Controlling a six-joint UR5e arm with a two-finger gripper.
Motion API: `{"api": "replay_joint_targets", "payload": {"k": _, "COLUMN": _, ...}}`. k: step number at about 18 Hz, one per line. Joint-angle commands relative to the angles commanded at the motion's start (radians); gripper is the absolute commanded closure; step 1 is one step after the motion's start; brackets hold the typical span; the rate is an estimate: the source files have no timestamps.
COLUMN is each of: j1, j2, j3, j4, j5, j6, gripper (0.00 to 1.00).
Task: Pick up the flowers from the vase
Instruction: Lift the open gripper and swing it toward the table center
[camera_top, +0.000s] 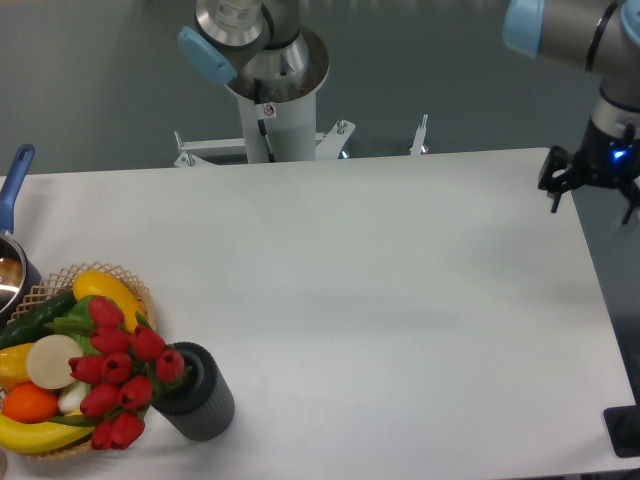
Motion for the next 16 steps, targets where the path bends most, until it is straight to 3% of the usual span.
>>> {"api": "replay_joint_targets", "payload": {"k": 5, "j1": -0.046, "j2": 0.046, "j3": -0.046, "j4": 0.0, "j5": -0.006, "j6": -0.06, "gripper": 0.0}}
{"api": "replay_joint_targets", "payload": {"k": 7, "j1": -0.06, "j2": 0.054, "j3": -0.096, "j4": 0.005, "j5": -0.069, "j6": -0.072, "gripper": 0.0}}
{"api": "replay_joint_targets", "payload": {"k": 8, "j1": -0.063, "j2": 0.074, "j3": -0.129, "j4": 0.029, "j5": -0.075, "j6": -0.078, "gripper": 0.0}}
{"api": "replay_joint_targets", "payload": {"k": 12, "j1": -0.095, "j2": 0.132, "j3": -0.276, "j4": 0.272, "j5": -0.176, "j6": -0.11, "gripper": 0.0}}
{"api": "replay_joint_targets", "payload": {"k": 13, "j1": -0.097, "j2": 0.14, "j3": -0.301, "j4": 0.303, "j5": -0.219, "j6": -0.121, "gripper": 0.0}}
{"api": "replay_joint_targets", "payload": {"k": 16, "j1": -0.121, "j2": 0.164, "j3": -0.313, "j4": 0.307, "j5": -0.326, "j6": -0.187, "gripper": 0.0}}
